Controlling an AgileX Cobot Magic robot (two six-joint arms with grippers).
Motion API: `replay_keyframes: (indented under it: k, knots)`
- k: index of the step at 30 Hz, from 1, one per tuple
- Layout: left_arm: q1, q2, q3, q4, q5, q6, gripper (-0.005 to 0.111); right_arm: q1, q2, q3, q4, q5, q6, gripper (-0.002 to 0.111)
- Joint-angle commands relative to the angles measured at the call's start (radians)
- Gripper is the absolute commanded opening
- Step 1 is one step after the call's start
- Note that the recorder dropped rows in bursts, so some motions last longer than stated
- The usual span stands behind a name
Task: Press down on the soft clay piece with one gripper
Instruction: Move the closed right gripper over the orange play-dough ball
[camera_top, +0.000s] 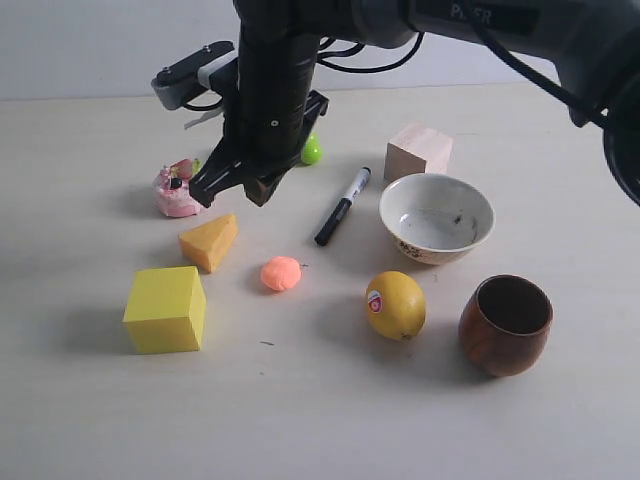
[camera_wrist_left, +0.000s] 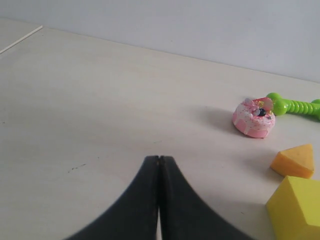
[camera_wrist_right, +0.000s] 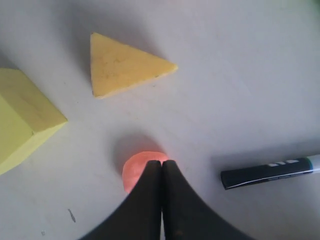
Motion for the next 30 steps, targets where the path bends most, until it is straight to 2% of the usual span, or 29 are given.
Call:
replay_keyframes:
  k: [1, 19, 30]
  knots:
    - [-0.005, -0.007, 0.003, -0.006, -0.001, 0.003, 0.000, 0.001, -0.003, -0.010, 0.018, 0.006, 0.008, 0.000]
    - [-0.005, -0.007, 0.003, -0.006, -0.001, 0.003, 0.000, 0.001, 0.011, -0.010, 0.014, -0.039, -0.036, 0.000]
    - [-0.005, -0.007, 0.003, -0.006, -0.001, 0.003, 0.000, 0.001, 0.044, -0.010, -0.042, 0.086, 0.032, 0.000]
